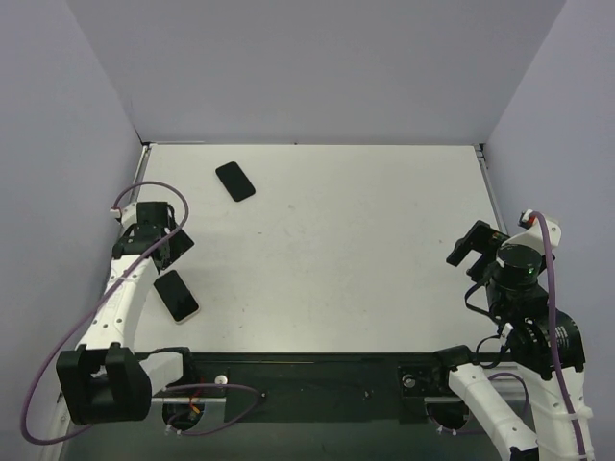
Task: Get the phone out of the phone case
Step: Pick up the phone at the center of the board.
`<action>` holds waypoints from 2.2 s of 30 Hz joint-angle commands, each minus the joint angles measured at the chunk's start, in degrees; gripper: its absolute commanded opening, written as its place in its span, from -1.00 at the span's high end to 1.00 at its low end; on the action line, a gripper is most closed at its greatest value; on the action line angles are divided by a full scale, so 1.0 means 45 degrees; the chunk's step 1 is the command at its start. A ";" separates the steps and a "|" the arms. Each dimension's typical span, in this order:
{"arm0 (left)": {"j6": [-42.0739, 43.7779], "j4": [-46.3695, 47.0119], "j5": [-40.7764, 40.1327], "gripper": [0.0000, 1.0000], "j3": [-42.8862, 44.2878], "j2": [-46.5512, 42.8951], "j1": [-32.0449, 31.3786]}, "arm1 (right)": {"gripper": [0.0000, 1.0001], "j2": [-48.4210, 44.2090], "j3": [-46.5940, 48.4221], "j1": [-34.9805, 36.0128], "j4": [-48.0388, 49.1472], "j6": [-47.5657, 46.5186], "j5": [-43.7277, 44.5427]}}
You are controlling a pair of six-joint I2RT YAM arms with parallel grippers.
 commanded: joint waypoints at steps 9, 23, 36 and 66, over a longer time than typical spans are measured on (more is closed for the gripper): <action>-0.2262 -0.1554 0.0409 -0.95 0.0235 0.2367 0.1718 | -0.98 -0.0172 0.0168 -0.0070 0.0373 0.0237 -0.0299; -0.3025 0.0381 0.0409 -0.95 -0.2482 0.1039 0.1874 | -0.98 -0.0387 0.0012 -0.0051 0.0451 0.0159 -0.0495; -0.2557 0.2877 0.2300 -0.95 -0.3770 0.1195 0.1777 | -0.98 -0.0407 -0.0086 -0.0051 0.0490 0.0197 -0.0475; -0.3475 0.0714 -0.0662 -0.95 -0.2952 0.0688 -0.0821 | -0.98 -0.0309 -0.0495 -0.0070 0.0861 0.0217 -0.0787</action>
